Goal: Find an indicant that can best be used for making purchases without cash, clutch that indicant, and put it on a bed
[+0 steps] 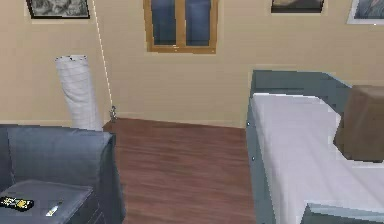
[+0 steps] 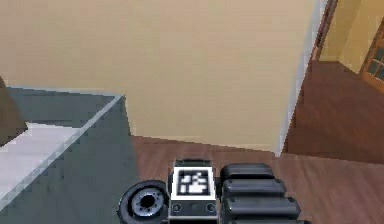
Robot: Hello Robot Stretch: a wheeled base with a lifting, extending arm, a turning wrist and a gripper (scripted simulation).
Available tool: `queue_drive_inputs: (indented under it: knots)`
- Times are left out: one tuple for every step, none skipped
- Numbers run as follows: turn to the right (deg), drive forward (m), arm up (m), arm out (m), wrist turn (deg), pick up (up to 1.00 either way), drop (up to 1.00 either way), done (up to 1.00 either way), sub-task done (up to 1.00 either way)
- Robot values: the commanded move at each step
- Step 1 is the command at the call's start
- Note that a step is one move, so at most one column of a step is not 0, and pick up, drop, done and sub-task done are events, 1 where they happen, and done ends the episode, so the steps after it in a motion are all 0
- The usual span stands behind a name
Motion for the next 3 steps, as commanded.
queue_drive_inputs:
  knots:
    - [0.0, 0.35, 0.00, 0.00, 0.0, 0.00, 0.00, 0.00, 0.00]
    - [3.0, 0.00, 0.00, 0.00, 0.0, 0.00, 0.00, 0.00, 0.00]
    - [0.0, 1.00, 0.00, 0.00, 0.0, 0.00, 0.00, 0.00, 0.00]
